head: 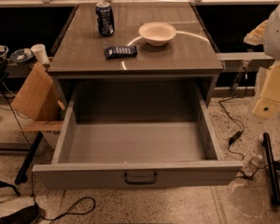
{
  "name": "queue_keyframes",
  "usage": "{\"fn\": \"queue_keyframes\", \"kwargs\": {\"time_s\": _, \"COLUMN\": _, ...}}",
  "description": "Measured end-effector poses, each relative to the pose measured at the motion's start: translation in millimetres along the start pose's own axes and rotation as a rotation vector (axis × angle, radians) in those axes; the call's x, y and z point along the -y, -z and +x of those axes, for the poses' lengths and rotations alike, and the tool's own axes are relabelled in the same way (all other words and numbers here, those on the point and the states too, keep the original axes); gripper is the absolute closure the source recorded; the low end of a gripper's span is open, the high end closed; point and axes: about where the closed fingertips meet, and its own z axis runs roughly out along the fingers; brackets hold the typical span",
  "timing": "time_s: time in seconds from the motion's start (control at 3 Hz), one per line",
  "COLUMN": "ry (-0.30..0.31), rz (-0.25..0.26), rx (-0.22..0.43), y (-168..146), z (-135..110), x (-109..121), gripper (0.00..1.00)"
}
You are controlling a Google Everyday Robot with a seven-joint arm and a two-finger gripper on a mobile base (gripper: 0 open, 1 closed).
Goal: Place pepsi can into top drawer
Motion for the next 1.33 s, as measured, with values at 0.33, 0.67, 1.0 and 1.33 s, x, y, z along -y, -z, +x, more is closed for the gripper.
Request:
{"fn": "queue_keyframes", "kwargs": {"time_s": 0.33, "ry": -0.001, "rz": 0.006, "rx": 0.004, "y": 0.8, "z": -1.3, "x": 0.8, "gripper": 0.00}}
{"fn": "queue_keyframes", "kwargs": {"time_s": 0.67, "ry": -0.048, "rz": 0.036, "rx": 0.073, "y": -2.1, "z": -15.5, "x": 14.8, "gripper": 0.00}}
{"fn": "queue_keyframes", "kwargs": {"time_s": 1.0, "ry": -0.171, "rz": 0.053, "rx": 0.199, "y": -16.8, "z": -33.0, "x": 37.1, "gripper": 0.00}}
{"fn": "queue_keyframes", "kwargs": {"time_s": 1.33, "ry": -0.286, "rz": 0.083, "rx": 0.346, "y": -23.2, "z": -58.4, "x": 63.0, "gripper": 0.00}}
